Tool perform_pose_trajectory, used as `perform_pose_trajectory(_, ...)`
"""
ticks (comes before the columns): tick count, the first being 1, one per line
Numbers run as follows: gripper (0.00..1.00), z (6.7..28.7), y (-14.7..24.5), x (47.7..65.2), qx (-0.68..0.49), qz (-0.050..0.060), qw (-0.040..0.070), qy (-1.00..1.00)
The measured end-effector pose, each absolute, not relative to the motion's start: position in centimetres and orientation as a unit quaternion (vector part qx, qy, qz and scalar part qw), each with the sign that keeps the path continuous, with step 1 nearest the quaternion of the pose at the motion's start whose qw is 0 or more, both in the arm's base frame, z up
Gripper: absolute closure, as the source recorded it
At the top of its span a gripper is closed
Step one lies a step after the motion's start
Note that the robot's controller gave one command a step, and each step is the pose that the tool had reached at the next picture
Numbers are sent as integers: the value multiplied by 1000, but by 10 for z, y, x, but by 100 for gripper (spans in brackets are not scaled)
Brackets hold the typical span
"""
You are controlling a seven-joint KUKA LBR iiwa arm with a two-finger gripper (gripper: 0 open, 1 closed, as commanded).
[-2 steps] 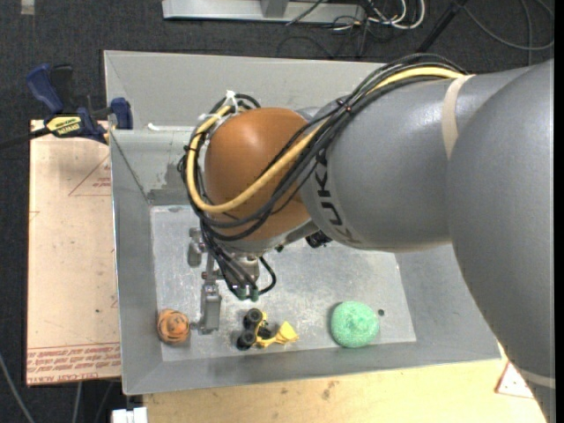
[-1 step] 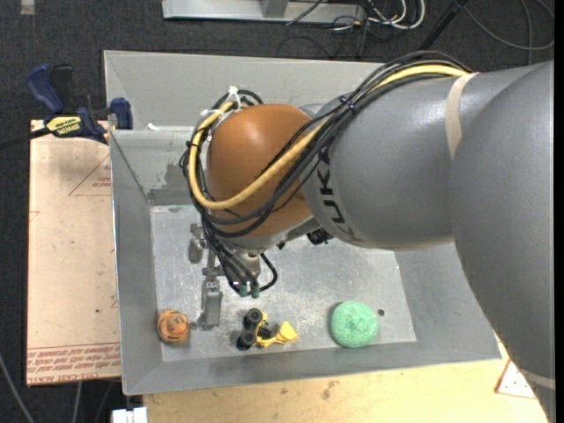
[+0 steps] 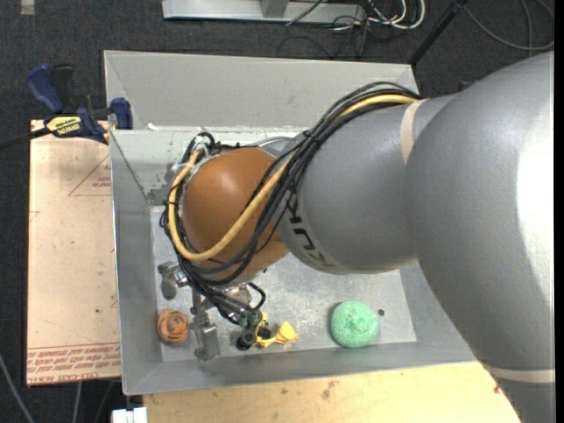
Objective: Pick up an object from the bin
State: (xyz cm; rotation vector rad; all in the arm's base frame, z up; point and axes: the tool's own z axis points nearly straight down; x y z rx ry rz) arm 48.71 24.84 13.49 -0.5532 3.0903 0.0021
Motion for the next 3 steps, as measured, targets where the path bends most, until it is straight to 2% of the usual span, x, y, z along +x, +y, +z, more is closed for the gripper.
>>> perform_pose_trajectory(1,0,143,249,481,-52,1,0,999)
perform_pose_trajectory(2,0,142,250,480,-92,0,0,996)
perform_pose_trajectory(3,0,81,251,486,37,1,1,999)
